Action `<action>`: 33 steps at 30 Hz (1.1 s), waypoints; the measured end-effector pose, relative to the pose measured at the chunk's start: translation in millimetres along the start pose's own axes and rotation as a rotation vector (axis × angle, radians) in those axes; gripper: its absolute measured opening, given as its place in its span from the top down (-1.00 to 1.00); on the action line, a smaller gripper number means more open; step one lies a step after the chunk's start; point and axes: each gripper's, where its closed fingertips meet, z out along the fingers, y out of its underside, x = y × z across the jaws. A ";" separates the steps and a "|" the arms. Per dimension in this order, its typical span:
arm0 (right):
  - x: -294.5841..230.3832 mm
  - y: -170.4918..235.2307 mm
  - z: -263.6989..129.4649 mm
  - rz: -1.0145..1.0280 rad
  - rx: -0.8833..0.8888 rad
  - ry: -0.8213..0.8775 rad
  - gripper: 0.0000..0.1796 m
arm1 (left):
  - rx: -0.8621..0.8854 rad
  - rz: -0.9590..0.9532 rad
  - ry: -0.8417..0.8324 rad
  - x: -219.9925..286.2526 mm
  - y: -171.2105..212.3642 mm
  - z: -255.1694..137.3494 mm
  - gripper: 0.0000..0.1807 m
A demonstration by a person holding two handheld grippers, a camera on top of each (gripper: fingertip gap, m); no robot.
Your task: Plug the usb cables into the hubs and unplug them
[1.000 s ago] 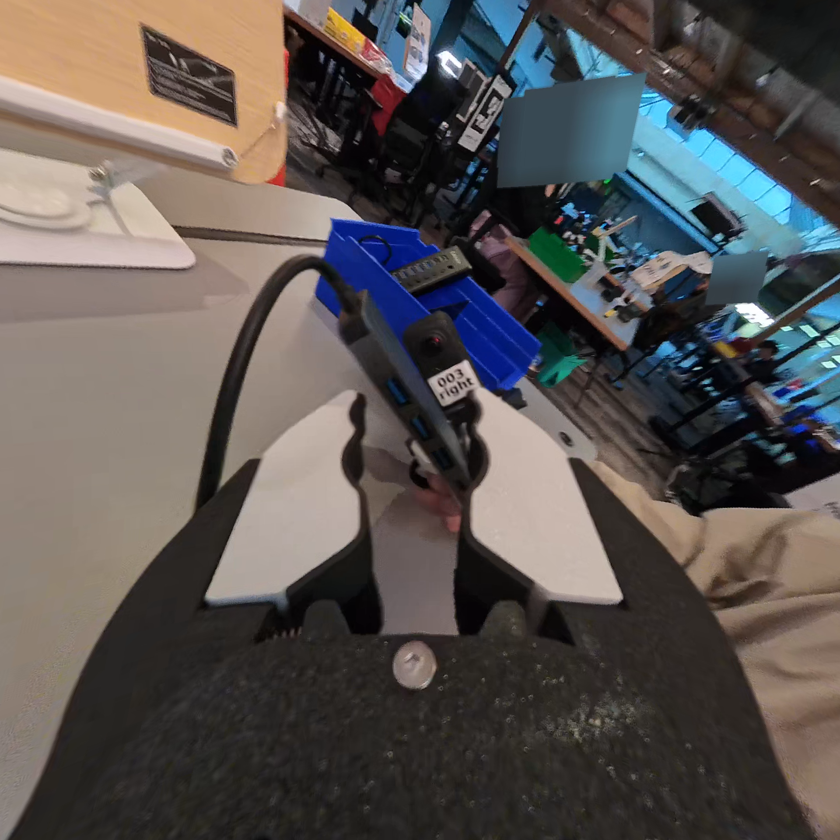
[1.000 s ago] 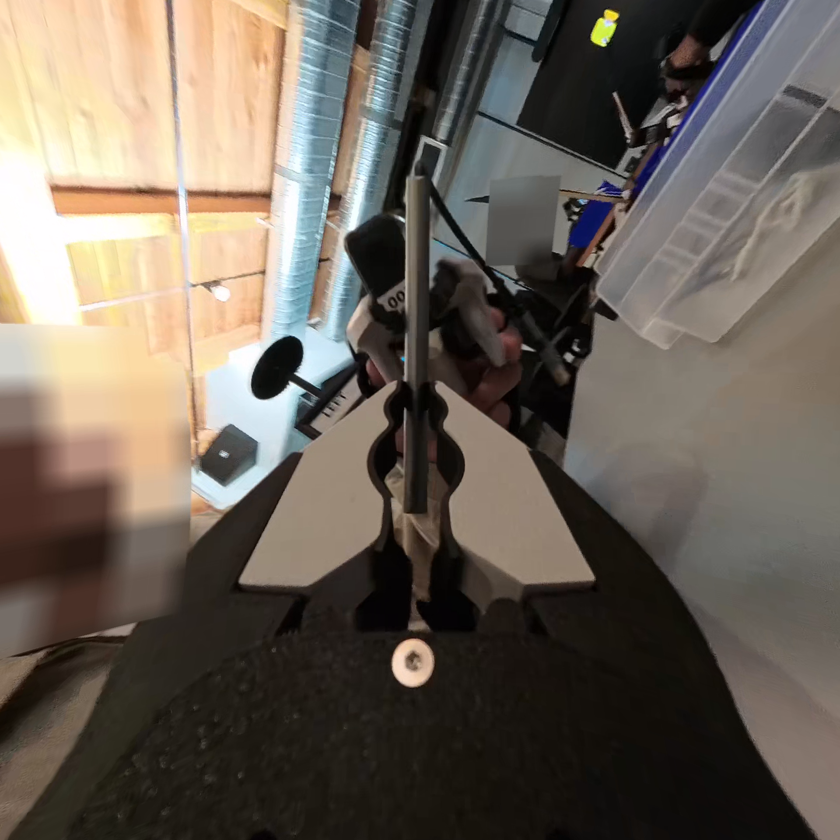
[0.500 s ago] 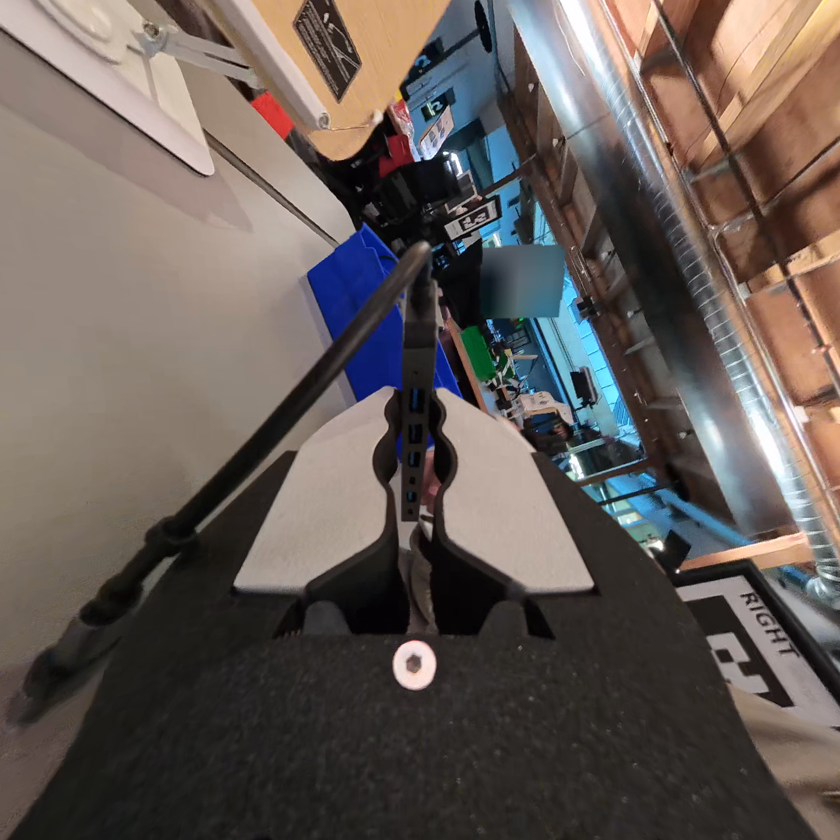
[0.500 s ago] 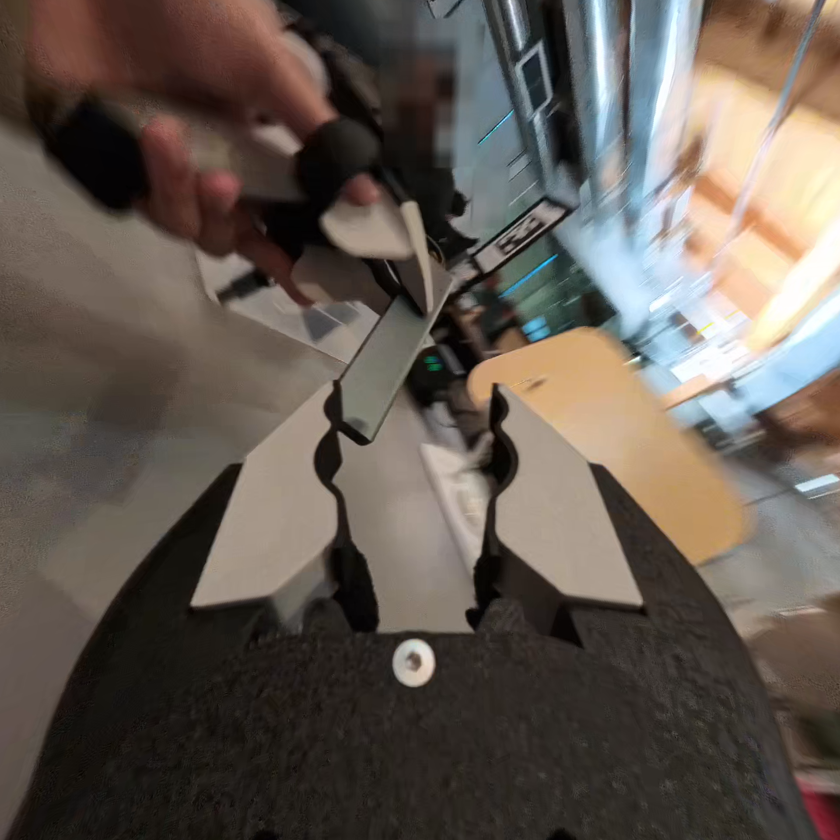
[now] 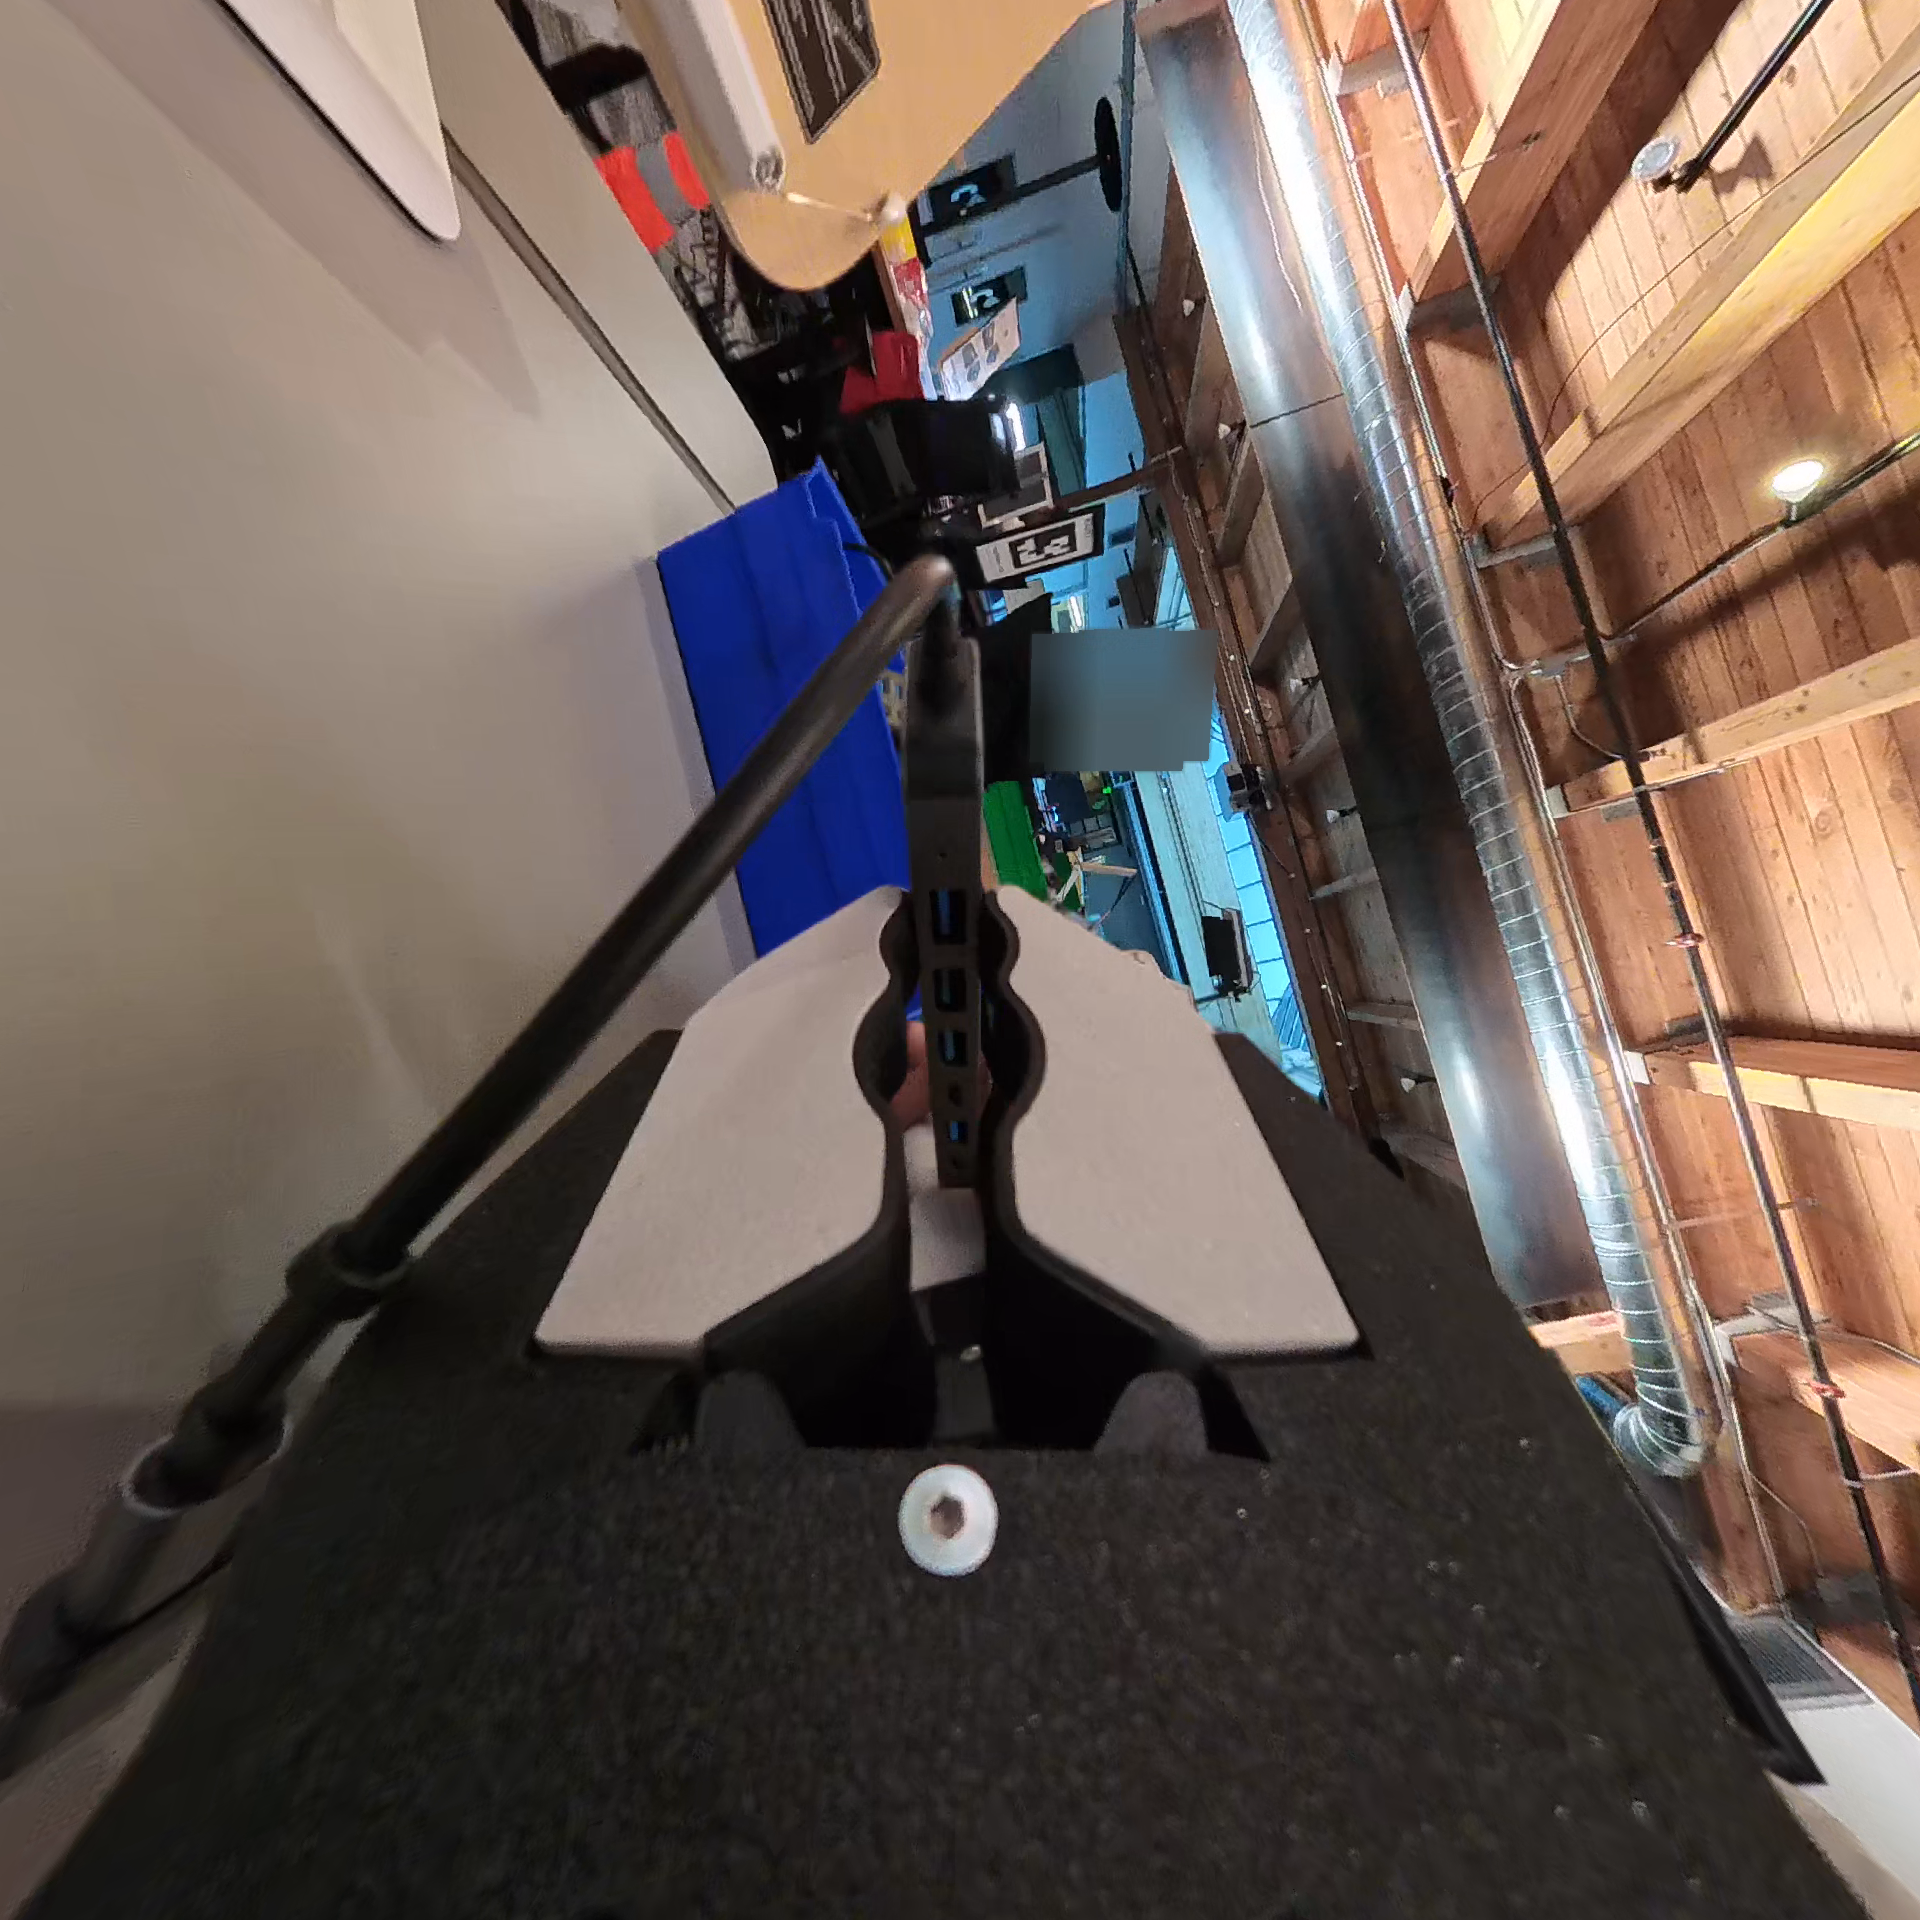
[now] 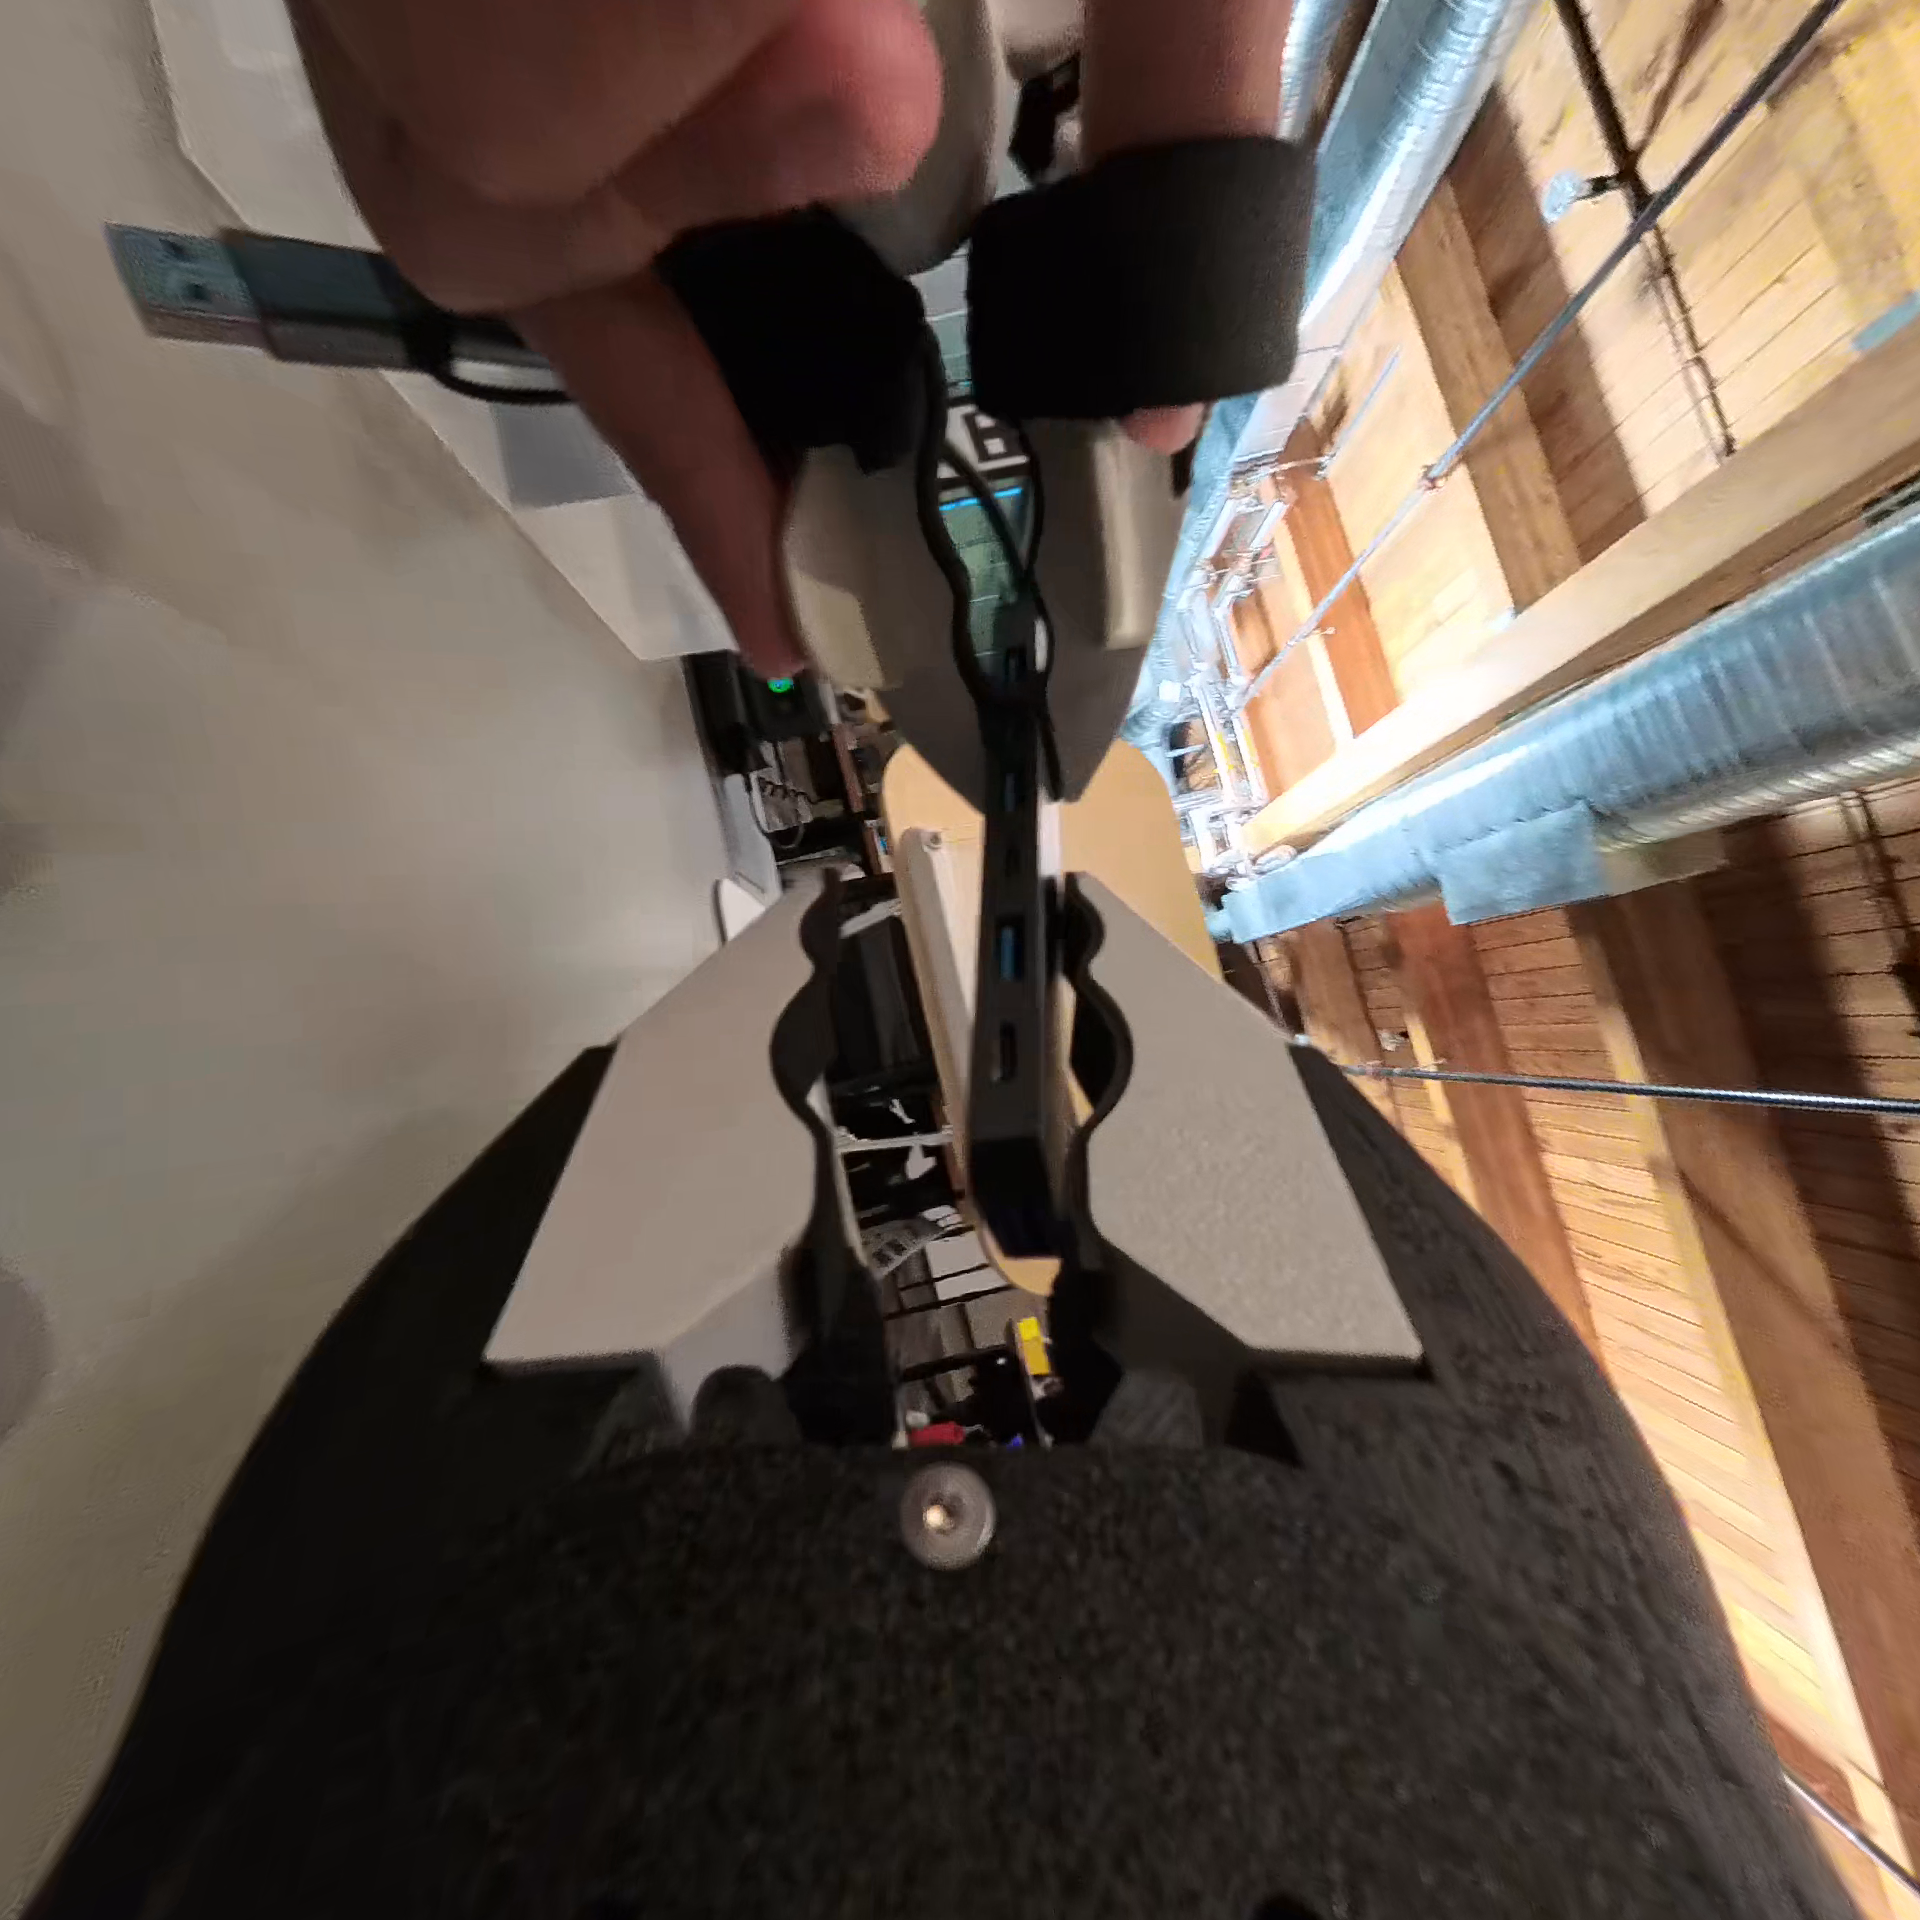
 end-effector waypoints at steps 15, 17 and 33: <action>1.8 35.8 5.4 0.253 -0.101 -0.161 0.89 | 0.035 0.236 -0.065 14.0 16.5 -5.1 0.81; 6.3 58.8 13.6 0.390 -0.130 -0.179 0.89 | 0.089 0.365 -0.019 42.1 20.5 -24.3 0.83; -60.5 124.1 76.8 0.238 -0.172 -0.286 0.89 | 0.179 0.820 -0.542 -62.2 -3.4 -171.6 0.76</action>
